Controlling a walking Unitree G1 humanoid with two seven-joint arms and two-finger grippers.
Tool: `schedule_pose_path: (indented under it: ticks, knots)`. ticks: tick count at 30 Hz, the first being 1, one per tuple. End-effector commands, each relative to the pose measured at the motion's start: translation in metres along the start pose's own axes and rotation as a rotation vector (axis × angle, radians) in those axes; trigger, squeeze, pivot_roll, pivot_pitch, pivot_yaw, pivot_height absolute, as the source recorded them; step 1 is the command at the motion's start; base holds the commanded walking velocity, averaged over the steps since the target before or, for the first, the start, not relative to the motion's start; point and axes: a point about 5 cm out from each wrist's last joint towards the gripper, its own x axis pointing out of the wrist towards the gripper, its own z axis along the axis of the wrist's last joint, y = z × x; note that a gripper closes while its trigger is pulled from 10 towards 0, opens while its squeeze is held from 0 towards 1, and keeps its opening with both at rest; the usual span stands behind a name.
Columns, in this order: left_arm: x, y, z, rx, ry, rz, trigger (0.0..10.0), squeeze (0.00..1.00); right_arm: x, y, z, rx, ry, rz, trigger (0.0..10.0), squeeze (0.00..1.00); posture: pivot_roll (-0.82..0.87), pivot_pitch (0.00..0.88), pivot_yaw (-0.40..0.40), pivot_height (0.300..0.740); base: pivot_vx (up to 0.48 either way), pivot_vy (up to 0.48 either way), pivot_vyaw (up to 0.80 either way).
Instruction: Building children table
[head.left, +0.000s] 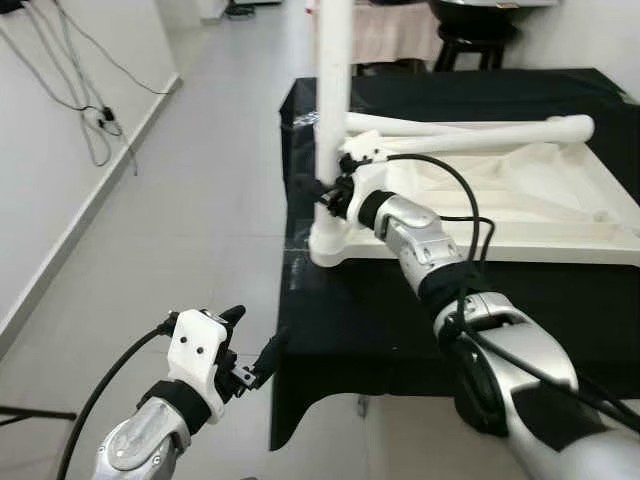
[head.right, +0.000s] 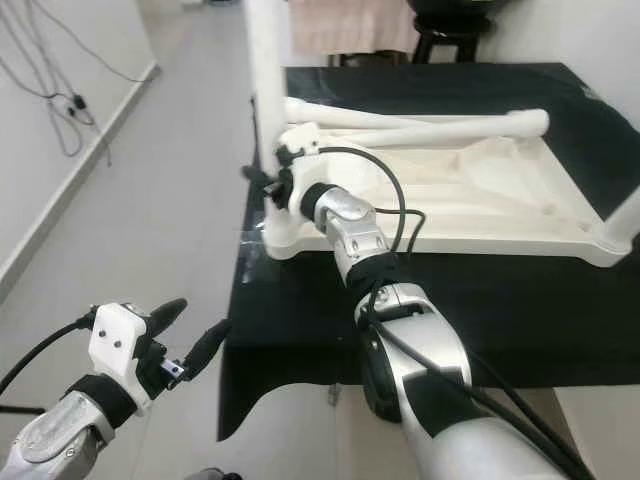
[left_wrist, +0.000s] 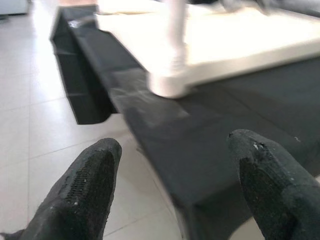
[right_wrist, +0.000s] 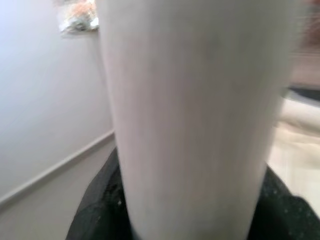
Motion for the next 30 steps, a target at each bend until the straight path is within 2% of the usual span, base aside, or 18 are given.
schedule_pose_path:
  ticks: [1, 2, 3, 4, 5, 11, 12, 13, 15, 16, 17, 19, 23, 24, 25, 26, 28, 30]
  knots:
    - [0.000, 0.005, -0.002, -0.001, 0.000, 0.028, 10.0, 0.00, -0.016, 0.007, -0.039, 0.024, 0.174, -0.070, 0.0, 0.00, 0.02, 0.132, 0.019, 0.740, 0.000, 0.000, 0.00]
    - [0.001, 0.007, -0.001, -0.018, -0.014, 0.039, 10.0, 0.00, -0.030, 0.025, -0.046, 0.046, 0.158, -0.092, 0.0, 0.00, 0.00, 0.120, 0.036, 0.740, 0.000, 0.000, 0.00]
    - [0.001, 0.007, -0.001, -0.018, -0.014, 0.039, 10.0, 0.00, -0.030, 0.025, -0.046, 0.046, 0.158, -0.092, 0.0, 0.00, 0.00, 0.120, 0.036, 0.740, 0.000, 0.000, 0.00]
    - [0.004, 0.008, -0.001, -0.020, -0.025, 0.037, 10.0, 0.00, -0.034, 0.038, -0.048, 0.058, 0.147, -0.081, 0.0, 0.00, 0.01, 0.118, 0.034, 0.740, 0.000, 0.000, 0.00]
    - [0.006, 0.009, -0.001, -0.019, -0.027, 0.033, 10.0, 0.00, -0.029, 0.045, -0.047, 0.046, 0.128, -0.047, 0.0, 0.00, 0.01, 0.107, 0.029, 0.740, 0.000, 0.000, 0.00]
    - [0.009, 0.011, -0.003, 0.003, -0.029, 0.036, 10.0, 0.00, -0.011, 0.050, -0.040, 0.035, 0.109, -0.010, 0.0, 0.00, 0.03, 0.102, 0.016, 0.740, 0.000, 0.000, 0.00]
    - [0.009, 0.012, -0.003, 0.005, -0.035, 0.052, 10.0, 0.00, -0.007, 0.050, -0.037, 0.031, 0.113, -0.007, 10.0, 0.00, 0.04, 0.098, 0.014, 0.740, 0.000, 0.000, 0.00]
    - [0.010, 0.012, -0.004, 0.013, -0.045, 0.078, 10.0, 0.00, -0.009, 0.051, -0.034, 0.006, 0.151, -0.017, 10.0, 0.00, 0.04, 0.094, 0.010, 0.740, 0.000, 0.000, 0.00]
    - [0.010, 0.012, -0.004, 0.019, -0.047, 0.082, 10.0, 0.00, -0.010, 0.050, -0.032, 0.016, 0.146, -0.009, 10.0, 0.00, 0.04, 0.094, 0.010, 0.740, 0.000, 0.000, 0.00]
    - [0.011, 0.012, -0.004, 0.024, -0.046, 0.082, 10.0, 0.00, -0.009, 0.051, -0.030, 0.019, 0.136, 0.028, 10.0, 1.00, 0.05, 0.089, 0.005, 0.740, 0.000, 0.000, 0.00]
    - [0.011, 0.012, -0.004, 0.027, -0.045, 0.080, 10.0, 0.00, -0.008, 0.051, -0.028, 0.021, 0.125, 0.056, 10.0, 1.00, 0.05, 0.089, 0.005, 0.740, 0.000, 0.000, 0.00]
    - [0.012, 0.012, -0.005, 0.035, -0.043, 0.078, 10.0, 0.00, -0.002, 0.051, -0.013, 0.047, 0.051, 0.205, 10.0, 1.00, 0.06, 0.082, -0.002, 0.740, 0.000, 0.000, 0.00]
    - [0.013, 0.012, -0.007, 0.034, -0.047, 0.081, 10.0, 0.00, 0.004, 0.047, 0.006, 0.057, -0.027, 0.346, 10.0, 1.00, 0.06, 0.076, -0.004, 0.740, 0.000, 0.000, 0.00]
    - [0.013, 0.012, -0.007, 0.034, -0.047, 0.081, 10.0, 0.00, 0.004, 0.047, 0.006, 0.057, -0.027, 0.346, 10.0, 1.00, 0.06, 0.076, -0.004, 0.740, 0.000, 0.000, 0.00]
    - [0.014, 0.011, -0.007, 0.034, -0.048, 0.079, 10.0, 0.00, 0.007, 0.044, 0.010, 0.044, -0.041, 0.410, 10.0, 0.25, 0.07, 0.073, -0.009, 0.740, 0.000, 0.000, 0.00]
    - [0.014, 0.011, -0.008, 0.033, -0.049, 0.077, 10.0, 0.00, 0.009, 0.040, 0.013, 0.025, -0.043, 0.483, 10.0, 0.00, 0.07, 0.068, -0.010, 0.740, 0.000, 0.000, 0.00]
    - [0.014, 0.009, -0.009, 0.034, -0.054, 0.072, 10.0, 0.00, 0.012, 0.030, 0.017, -0.012, -0.011, 0.591, 10.0, 0.00, 0.07, 0.067, -0.012, 0.740, 0.000, 0.000, 0.00]
    - [0.014, 0.009, -0.009, 0.034, -0.055, 0.072, 10.0, 0.00, 0.012, 0.029, 0.017, -0.016, -0.003, 0.600, 10.0, 0.00, 0.07, 0.067, -0.012, 0.740, 0.000, 0.000, 0.00]
